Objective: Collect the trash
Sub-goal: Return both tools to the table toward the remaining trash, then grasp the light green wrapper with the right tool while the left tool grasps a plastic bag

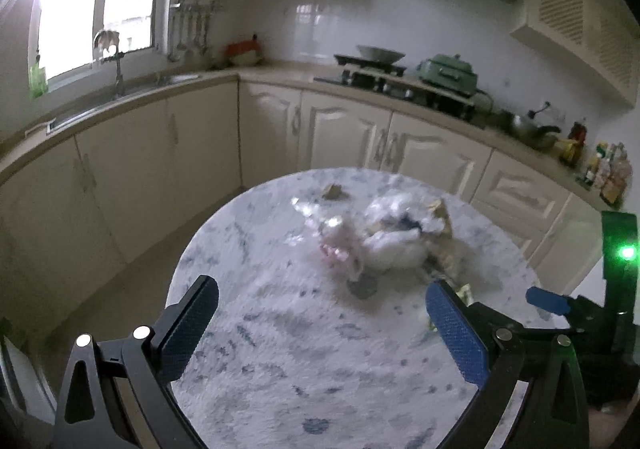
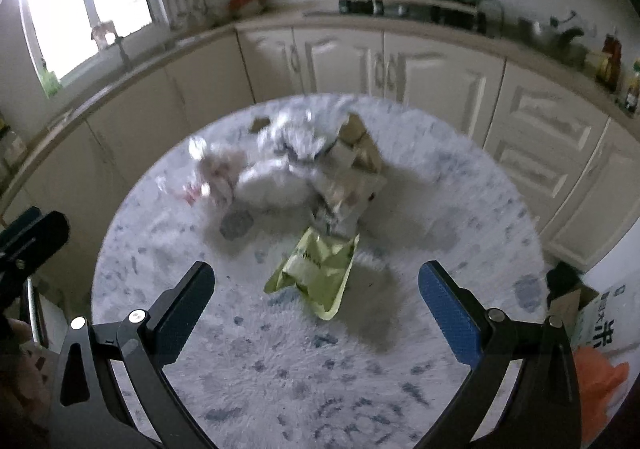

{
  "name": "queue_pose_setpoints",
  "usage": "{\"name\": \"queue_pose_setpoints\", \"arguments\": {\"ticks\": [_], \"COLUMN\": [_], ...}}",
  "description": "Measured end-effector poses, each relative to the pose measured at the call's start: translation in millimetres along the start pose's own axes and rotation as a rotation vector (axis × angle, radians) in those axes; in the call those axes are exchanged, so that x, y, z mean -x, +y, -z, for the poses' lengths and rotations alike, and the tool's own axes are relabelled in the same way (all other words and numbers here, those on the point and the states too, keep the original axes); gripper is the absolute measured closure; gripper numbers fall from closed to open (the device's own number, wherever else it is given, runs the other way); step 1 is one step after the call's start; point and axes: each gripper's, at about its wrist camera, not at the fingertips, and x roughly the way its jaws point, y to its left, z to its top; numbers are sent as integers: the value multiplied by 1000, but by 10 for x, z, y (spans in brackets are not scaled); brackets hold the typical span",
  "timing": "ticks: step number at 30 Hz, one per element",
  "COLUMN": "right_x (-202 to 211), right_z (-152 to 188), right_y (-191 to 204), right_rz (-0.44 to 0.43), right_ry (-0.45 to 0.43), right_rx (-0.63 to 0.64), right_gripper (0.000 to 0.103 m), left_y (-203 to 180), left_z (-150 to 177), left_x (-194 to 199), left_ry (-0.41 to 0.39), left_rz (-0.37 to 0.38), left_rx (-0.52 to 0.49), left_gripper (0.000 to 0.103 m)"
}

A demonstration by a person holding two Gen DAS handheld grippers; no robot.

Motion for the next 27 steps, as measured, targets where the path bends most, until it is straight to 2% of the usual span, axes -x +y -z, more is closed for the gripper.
{"name": "queue_pose_setpoints", "arguments": {"ticks": [7,10,11,16,18,27], "right_x": [-356,-482,-531,-713,-721,-797], "right_z": [5,11,16,46,43,-19], "right_y": [-66,-78,-88,-54,-27,-90], "right_rz": [0,1,-1,-35,-38,-115], "right_ry": [60,83,94,129,114,117], "right_rx": [-30,-33,-34,-4,28,55], "right_gripper": [1,6,9,44,65,67], "left_y": [35,-3,-8,-79,-113,-218], "left_z": [-34,-28,-13,2,-7,-199], "left_x": [-335,-514,-563,-864,-981,-1519], "left_ry": [48,73,80,113,124,126], "left_rz": [-11,-15,-16,-32,-42,-70], "left_rx": [10,9,9,9,11,9], "left_gripper": [1,1,1,1,1,1]}}
